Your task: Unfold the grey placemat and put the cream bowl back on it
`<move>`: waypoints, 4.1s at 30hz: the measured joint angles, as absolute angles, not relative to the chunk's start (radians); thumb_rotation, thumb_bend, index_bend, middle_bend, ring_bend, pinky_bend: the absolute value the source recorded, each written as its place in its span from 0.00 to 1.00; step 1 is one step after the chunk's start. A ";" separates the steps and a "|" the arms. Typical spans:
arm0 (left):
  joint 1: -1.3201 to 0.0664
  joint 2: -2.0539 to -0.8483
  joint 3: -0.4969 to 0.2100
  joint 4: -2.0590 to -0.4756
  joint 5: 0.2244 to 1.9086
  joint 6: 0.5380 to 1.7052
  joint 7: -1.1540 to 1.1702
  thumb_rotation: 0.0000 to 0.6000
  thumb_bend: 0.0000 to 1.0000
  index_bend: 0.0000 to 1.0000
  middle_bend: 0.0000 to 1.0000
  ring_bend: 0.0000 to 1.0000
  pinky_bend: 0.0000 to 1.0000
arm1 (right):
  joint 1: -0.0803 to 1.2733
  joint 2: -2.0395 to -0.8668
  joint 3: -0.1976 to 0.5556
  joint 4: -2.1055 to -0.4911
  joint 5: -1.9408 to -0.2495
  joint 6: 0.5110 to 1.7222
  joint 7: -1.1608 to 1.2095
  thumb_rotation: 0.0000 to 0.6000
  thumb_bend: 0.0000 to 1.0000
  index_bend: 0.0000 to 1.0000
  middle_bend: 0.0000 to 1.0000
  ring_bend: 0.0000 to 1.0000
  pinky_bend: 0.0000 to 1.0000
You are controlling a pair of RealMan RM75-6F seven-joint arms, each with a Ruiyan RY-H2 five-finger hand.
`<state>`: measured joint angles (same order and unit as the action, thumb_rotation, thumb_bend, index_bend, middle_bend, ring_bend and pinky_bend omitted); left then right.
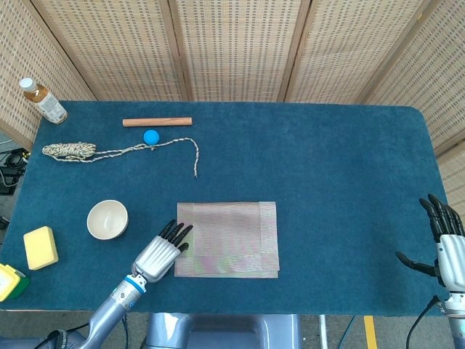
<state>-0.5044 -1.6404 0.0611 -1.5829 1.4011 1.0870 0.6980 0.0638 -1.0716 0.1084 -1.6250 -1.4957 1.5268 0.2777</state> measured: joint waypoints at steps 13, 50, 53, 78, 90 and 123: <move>-0.501 -1.684 0.066 -1.559 1.416 1.085 0.697 1.00 0.18 0.36 0.00 0.00 0.00 | 0.062 -1.063 0.114 -1.625 -1.485 1.525 0.298 1.00 0.20 0.07 0.00 0.00 0.00; -0.507 -1.784 0.019 -1.460 1.430 1.111 0.693 1.00 0.30 0.27 0.00 0.00 0.00 | 0.062 -1.059 0.114 -1.631 -1.484 1.518 0.310 1.00 0.20 0.07 0.00 0.00 0.00; -0.510 -1.790 0.012 -1.453 1.432 1.113 0.684 1.00 0.33 0.27 0.00 0.00 0.00 | 0.062 -1.059 0.114 -1.631 -1.483 1.517 0.310 1.00 0.20 0.07 0.00 0.00 0.00; -0.514 -1.825 -0.005 -1.395 1.496 1.167 0.576 1.00 0.45 0.63 0.00 0.00 0.00 | 0.064 -1.055 0.111 -1.636 -1.483 1.507 0.319 1.00 0.20 0.07 0.00 0.00 0.00; -0.509 -1.806 -0.013 -1.409 1.504 1.183 0.552 1.00 0.45 0.65 0.00 0.00 0.00 | 0.064 -1.053 0.110 -1.638 -1.484 1.505 0.321 1.00 0.20 0.07 0.00 0.00 0.00; -0.643 -1.663 -0.336 -1.441 1.147 1.067 0.475 1.00 0.44 0.67 0.00 0.00 0.00 | 0.086 -1.075 0.134 -1.608 -1.398 1.444 0.257 1.00 0.20 0.07 0.00 0.00 0.00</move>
<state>-0.6433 -1.6633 -0.3362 -1.4415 1.1466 1.0667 0.4747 0.0864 -1.0754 0.1336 -1.6084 -1.3983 1.4441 0.2572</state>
